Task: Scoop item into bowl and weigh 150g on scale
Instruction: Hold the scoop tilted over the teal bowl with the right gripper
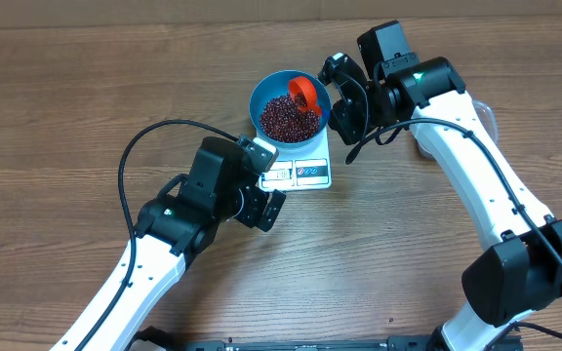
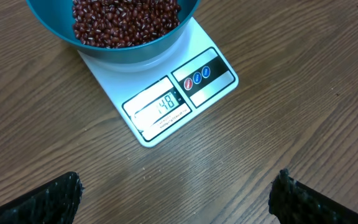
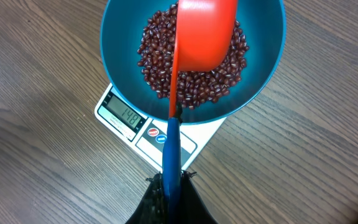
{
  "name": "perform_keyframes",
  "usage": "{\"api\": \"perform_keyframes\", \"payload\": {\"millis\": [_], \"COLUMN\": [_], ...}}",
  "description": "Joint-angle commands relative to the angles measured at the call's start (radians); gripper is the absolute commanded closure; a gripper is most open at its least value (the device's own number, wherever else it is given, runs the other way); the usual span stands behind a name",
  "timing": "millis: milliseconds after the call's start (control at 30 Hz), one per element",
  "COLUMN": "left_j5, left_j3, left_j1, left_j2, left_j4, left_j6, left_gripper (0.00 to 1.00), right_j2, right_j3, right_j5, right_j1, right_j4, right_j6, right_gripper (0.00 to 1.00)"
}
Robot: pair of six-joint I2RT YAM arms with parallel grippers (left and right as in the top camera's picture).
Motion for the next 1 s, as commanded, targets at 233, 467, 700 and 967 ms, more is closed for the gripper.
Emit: {"api": "perform_keyframes", "payload": {"millis": [233,467,700,967], "left_j5": [-0.006,-0.006,-0.006,-0.006], "left_j3": [0.021,0.021,0.021,0.021], "left_j1": [0.005,0.005,0.005,0.005], "left_j2": [0.003,0.003,0.003,0.003], "left_j4": [0.001,0.001,0.001,0.001], "left_j6": [0.009,0.009,0.009,0.009], "left_gripper": [0.0,0.0,0.0,0.0], "right_j2": [-0.003,-0.003,-0.003,-0.003], "right_j3": [0.021,0.021,0.021,0.021], "right_j5": [-0.013,0.046,0.057,0.058], "right_j1": [-0.007,-0.005,-0.005,-0.005], "right_j4": [0.014,0.023,0.026,0.03], "right_j6": [0.002,-0.001,-0.032,-0.058], "right_gripper": [0.96,0.96,0.96,0.96]}}
